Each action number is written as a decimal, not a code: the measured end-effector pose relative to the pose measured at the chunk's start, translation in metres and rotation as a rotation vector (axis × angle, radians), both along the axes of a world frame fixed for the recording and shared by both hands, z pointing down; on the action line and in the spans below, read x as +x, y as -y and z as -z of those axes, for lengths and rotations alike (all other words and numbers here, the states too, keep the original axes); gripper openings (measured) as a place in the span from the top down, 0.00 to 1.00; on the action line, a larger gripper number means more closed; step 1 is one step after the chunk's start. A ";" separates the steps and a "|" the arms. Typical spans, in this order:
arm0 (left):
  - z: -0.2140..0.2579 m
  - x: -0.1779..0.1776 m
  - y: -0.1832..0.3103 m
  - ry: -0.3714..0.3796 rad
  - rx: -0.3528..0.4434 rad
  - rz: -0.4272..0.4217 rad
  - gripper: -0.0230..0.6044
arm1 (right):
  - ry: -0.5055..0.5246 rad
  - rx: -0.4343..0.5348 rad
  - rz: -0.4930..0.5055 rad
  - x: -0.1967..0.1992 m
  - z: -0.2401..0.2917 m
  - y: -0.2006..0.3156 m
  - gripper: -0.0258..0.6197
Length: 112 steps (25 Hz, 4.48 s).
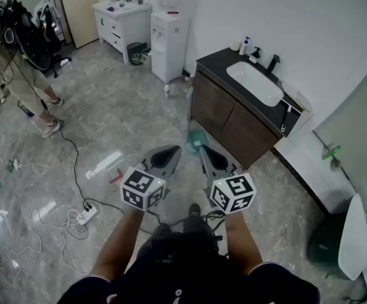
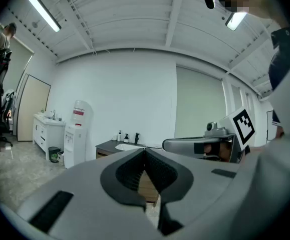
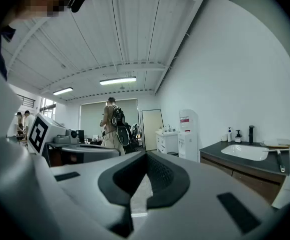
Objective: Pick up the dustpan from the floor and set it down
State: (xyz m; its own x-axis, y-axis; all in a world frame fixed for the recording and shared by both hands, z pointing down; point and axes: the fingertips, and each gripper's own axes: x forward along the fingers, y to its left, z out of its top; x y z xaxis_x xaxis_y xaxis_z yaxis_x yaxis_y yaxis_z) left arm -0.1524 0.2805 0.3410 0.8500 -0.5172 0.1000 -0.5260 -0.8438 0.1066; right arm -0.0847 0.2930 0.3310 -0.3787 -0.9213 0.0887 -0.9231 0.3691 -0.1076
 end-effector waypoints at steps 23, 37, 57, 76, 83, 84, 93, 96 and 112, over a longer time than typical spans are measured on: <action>-0.008 0.007 0.023 -0.007 -0.008 -0.023 0.94 | -0.003 -0.012 -0.040 0.011 -0.008 0.023 0.95; -0.032 0.093 0.121 0.026 -0.029 0.006 0.94 | 0.023 -0.006 -0.006 0.095 -0.020 0.125 0.95; -0.063 0.229 0.263 0.153 -0.039 0.116 0.94 | 0.054 -0.048 0.151 0.233 -0.057 0.283 0.95; -0.170 0.203 0.391 0.137 -0.159 0.154 0.94 | -0.132 -0.244 0.097 0.212 -0.218 0.438 0.95; -0.238 0.188 0.446 0.164 -0.249 0.143 0.94 | -0.222 -0.413 0.110 0.200 -0.332 0.504 0.62; -0.246 0.185 0.450 0.170 -0.263 0.141 0.94 | -0.239 -0.434 0.116 0.199 -0.346 0.512 0.62; -0.295 0.167 0.497 0.165 -0.348 0.155 0.94 | -0.266 -0.473 0.174 0.189 -0.422 0.581 0.62; -0.306 0.162 0.509 0.169 -0.365 0.148 0.94 | -0.268 -0.459 0.175 0.183 -0.428 0.597 0.62; -0.316 0.160 0.545 0.153 -0.410 0.119 0.94 | -0.277 -0.474 0.187 0.182 -0.421 0.618 0.82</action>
State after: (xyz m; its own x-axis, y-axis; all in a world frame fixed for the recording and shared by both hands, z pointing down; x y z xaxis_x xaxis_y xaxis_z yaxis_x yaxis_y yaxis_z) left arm 0.0081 -0.2645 0.6568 0.7463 -0.5022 0.4368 -0.6527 -0.6806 0.3327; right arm 0.0969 -0.3250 0.7520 -0.4348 -0.6762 0.5947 -0.8642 0.4991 -0.0644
